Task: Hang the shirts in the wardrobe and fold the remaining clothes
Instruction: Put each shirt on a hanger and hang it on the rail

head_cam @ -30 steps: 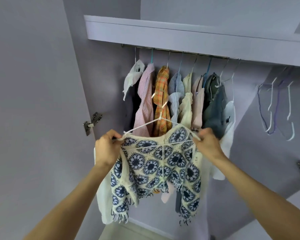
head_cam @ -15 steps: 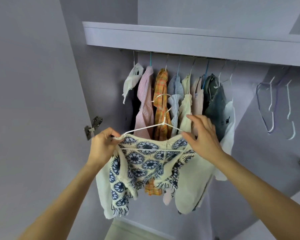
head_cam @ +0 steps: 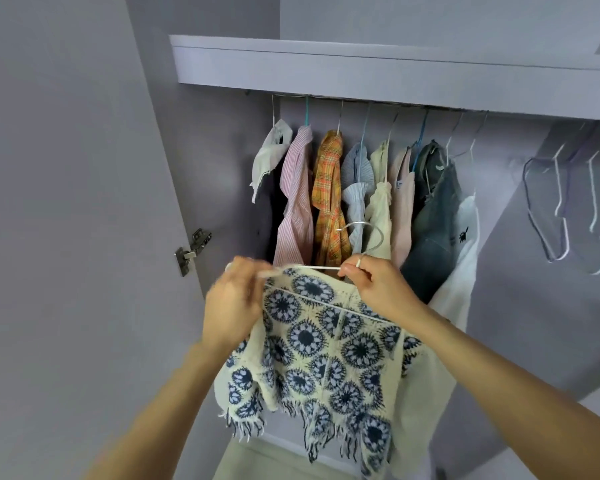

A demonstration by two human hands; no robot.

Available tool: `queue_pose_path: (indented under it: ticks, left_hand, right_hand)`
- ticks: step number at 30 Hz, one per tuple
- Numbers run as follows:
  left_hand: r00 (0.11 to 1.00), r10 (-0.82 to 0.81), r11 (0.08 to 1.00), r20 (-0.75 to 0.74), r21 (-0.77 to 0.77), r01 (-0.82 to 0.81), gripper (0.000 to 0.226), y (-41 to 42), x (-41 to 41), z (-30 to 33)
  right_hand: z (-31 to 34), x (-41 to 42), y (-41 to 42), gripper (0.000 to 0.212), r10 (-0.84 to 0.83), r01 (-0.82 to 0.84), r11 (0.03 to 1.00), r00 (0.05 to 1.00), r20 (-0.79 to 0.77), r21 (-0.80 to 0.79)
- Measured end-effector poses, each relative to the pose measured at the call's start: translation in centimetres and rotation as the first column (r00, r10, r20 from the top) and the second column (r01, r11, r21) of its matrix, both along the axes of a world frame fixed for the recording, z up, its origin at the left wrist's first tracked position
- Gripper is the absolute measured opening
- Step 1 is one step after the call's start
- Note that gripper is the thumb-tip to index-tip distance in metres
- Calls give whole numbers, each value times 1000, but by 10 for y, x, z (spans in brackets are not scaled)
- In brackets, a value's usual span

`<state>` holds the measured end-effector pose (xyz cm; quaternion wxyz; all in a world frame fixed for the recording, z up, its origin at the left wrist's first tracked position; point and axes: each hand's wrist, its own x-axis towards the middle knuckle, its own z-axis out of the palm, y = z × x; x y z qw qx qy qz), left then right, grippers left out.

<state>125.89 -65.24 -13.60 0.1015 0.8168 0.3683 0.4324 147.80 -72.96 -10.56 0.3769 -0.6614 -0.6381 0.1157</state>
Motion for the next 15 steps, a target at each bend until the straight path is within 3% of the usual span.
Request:
queue_pose_path:
  ticks: [2,4,5,7,8,10,12,15]
  left_hand:
    - [922,-211,959,-324,-252,131,17,-5,2,-7]
    - [761,-353,878,-545,-473,68,18,0,1,-18]
    - [781,-338,874,-525,-484,53,13,-1,2,-19]
    - [929,-164,965,-331,-248,81,10,-1,4,-15]
    - [949,-106,992,-298,-92,81,5,0,10,-12]
    - [925,-61,983,-375,137,121,28,-1,25,-6]
    - [858,-188,963,-478,80,256,40,-2,43,-3]
    - [850,-400,916,-343,-119,383,45,-3,60,-9]
  right_hand:
    - [3,5,-1,22,-27,28,999,999,-38,26]
    - [4,9,-5,23,-44,45,999,997,-66,13]
    - [3,12,-10,23,-52,51,999,996,-73,-5]
    - [1,17,-20,24,-49,45,998,995,-84,-48]
    - [0,20,-25,25,-46,39,997,995,-92,-70]
    - [0,22,-35,25,-31,21,995,994,-102,-99]
    - [-1,26,-46,25,-35,24,995,993,-113,-93]
    - [-4,39,-70,19,-28,6,994,979,-200,-110]
